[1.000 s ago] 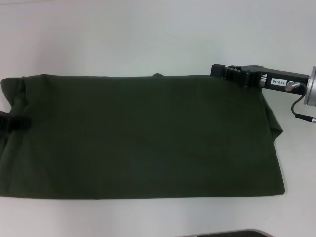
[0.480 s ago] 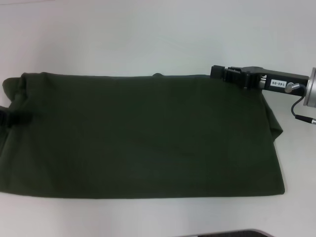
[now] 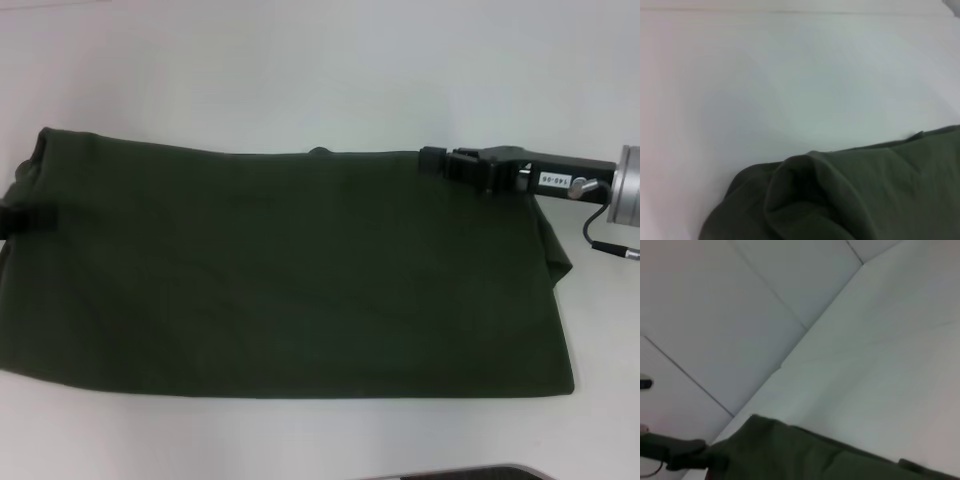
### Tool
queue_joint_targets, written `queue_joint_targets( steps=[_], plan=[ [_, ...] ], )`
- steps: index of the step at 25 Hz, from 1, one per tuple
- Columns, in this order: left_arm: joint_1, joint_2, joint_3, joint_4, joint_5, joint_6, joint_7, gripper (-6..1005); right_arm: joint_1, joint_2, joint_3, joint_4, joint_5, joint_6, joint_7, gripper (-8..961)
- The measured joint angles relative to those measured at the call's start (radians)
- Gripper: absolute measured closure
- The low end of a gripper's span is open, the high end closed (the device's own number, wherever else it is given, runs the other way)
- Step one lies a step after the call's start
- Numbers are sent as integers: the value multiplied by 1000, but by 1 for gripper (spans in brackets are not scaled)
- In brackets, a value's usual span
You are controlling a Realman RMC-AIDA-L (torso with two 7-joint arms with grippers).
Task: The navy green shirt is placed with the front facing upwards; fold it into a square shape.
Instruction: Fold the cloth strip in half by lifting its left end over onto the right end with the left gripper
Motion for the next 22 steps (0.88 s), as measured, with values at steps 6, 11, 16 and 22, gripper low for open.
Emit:
queue_joint_targets(
  steps=[6,11,16,22],
  plan=[
    [4,12,-54,21,-27,35,1,924,17,12,-71,5,0,23,0,897],
    [8,15,-73,53,-29,47,-1,924,58,15,-144,58,0,74,0,899],
    [7,24,-77,68,-29,57,-5,923,105,20,-200,103,2,117,-2,900],
    [2,33,-78,91,-25,73,-7,922,166,24,-217,155,5,140,-21,902]
  ],
)
